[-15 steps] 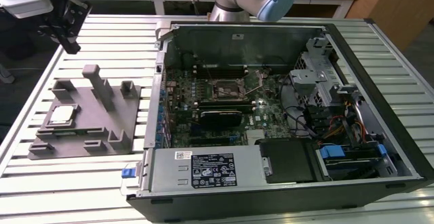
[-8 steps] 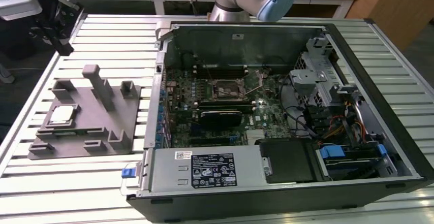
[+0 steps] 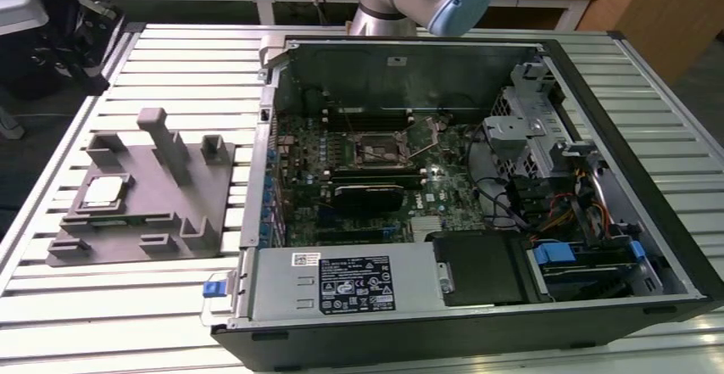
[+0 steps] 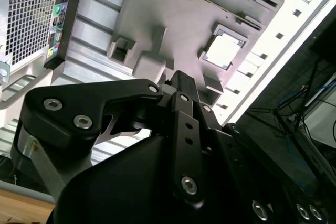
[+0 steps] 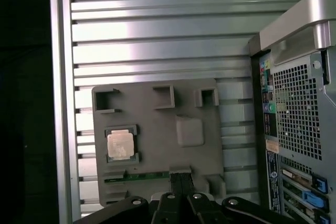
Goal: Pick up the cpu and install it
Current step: 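Reach for the cpu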
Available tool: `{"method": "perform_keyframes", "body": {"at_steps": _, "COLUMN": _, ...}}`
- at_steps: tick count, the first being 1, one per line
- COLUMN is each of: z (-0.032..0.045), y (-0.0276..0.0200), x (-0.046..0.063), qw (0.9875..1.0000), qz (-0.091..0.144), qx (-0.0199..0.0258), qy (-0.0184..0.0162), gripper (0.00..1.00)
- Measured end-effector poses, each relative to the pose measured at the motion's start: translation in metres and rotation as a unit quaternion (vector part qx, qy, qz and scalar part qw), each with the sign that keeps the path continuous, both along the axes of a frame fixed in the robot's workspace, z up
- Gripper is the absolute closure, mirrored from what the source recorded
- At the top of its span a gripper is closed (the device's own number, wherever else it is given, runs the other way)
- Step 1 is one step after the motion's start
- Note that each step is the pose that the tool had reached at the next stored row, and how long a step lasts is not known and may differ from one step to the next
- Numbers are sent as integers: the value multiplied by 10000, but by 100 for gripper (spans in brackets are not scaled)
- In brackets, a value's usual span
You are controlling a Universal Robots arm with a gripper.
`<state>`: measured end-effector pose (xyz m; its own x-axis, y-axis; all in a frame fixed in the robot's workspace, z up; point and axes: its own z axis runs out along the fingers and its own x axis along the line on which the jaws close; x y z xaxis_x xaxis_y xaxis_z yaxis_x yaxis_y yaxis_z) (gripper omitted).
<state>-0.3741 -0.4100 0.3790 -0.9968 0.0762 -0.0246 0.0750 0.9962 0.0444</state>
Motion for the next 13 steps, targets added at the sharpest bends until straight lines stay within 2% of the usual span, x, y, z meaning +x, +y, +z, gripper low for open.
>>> {"method": "perform_keyframes", "body": {"at_steps": 13, "z": 0, "y": 0, "x": -284, "qw": 10000, "qz": 0, "qx": 0, "qy": 1, "gripper": 89}}
